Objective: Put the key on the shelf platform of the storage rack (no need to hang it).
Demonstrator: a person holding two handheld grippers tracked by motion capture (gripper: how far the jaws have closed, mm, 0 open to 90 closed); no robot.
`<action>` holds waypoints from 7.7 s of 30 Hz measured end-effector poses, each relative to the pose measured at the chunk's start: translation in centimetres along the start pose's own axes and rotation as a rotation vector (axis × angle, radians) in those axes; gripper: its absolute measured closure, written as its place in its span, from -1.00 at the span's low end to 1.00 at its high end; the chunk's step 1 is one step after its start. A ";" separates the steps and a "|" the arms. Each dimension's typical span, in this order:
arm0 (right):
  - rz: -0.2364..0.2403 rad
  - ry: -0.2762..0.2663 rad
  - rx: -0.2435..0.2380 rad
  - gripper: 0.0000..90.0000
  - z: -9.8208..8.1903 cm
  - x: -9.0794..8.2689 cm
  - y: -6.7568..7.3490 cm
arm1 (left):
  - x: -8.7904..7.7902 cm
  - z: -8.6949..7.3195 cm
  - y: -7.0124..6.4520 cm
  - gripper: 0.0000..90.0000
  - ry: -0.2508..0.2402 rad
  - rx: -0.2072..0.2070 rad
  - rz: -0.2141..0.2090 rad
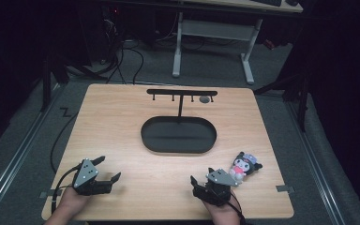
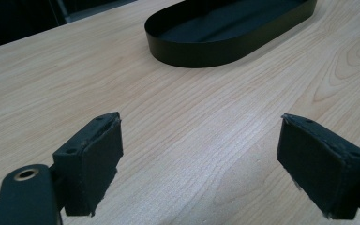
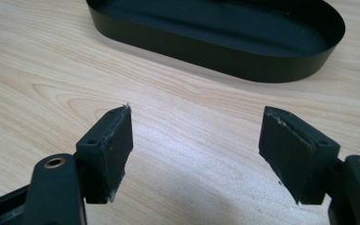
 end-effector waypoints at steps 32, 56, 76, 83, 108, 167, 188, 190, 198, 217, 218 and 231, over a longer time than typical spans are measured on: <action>-0.028 -0.029 0.048 -0.02 -0.6 -3.1 -2.3 | 0.0 0.0 0.0 -0.66 0.000 -0.001 -0.002; -0.276 0.015 0.216 1.00 -4.3 -7.1 -13.1 | 0.1 0.0 0.0 -0.66 0.010 0.002 -0.001; -0.299 0.156 0.167 1.00 -3.2 -0.7 -15.8 | -0.4 -0.1 -0.1 -0.66 -0.028 0.006 0.016; -0.289 0.140 0.145 0.99 -2.5 -0.4 -15.7 | -0.5 -0.1 -0.1 -0.66 -0.032 0.005 0.018; -0.289 0.111 0.133 0.86 -3.9 -5.9 -13.4 | 0.2 0.0 0.0 -0.66 0.010 -0.005 0.003; -0.132 0.661 0.062 -0.44 -1.2 -3.7 -9.7 | 0.4 0.1 -0.1 -0.66 0.031 0.003 -0.005; -0.139 0.696 0.122 -0.42 1.3 -0.8 -10.2 | 0.4 0.1 -0.1 -0.66 0.031 0.002 -0.006; -0.150 0.697 0.123 -0.40 1.3 -0.6 -10.3 | 0.4 0.1 -0.1 -0.66 0.034 0.004 -0.007; -0.185 0.717 0.123 -0.30 1.5 0.0 -10.9 | 0.4 0.0 -0.1 -0.66 0.033 0.007 -0.006; -0.196 0.699 0.115 0.08 1.7 -0.8 -11.3 | 0.4 0.0 -0.2 -0.66 0.030 0.008 -0.005; -0.196 0.689 0.114 0.08 1.9 -1.0 -11.3 | 0.4 0.0 -0.2 -0.66 0.031 0.009 -0.005; -0.166 0.660 0.110 0.08 3.2 -2.2 -10.8 | 0.4 0.0 -0.2 -0.66 0.033 0.009 -0.005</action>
Point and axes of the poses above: each handheld gripper's, and its own axes: x roughly forward along the jaws, z roughly out of its top, y roughly to its left, the point moved 5 cm from there along x, roughly forward along the jaws, and after that the axes turned 4 degrees about y, right-handed, at the moved point
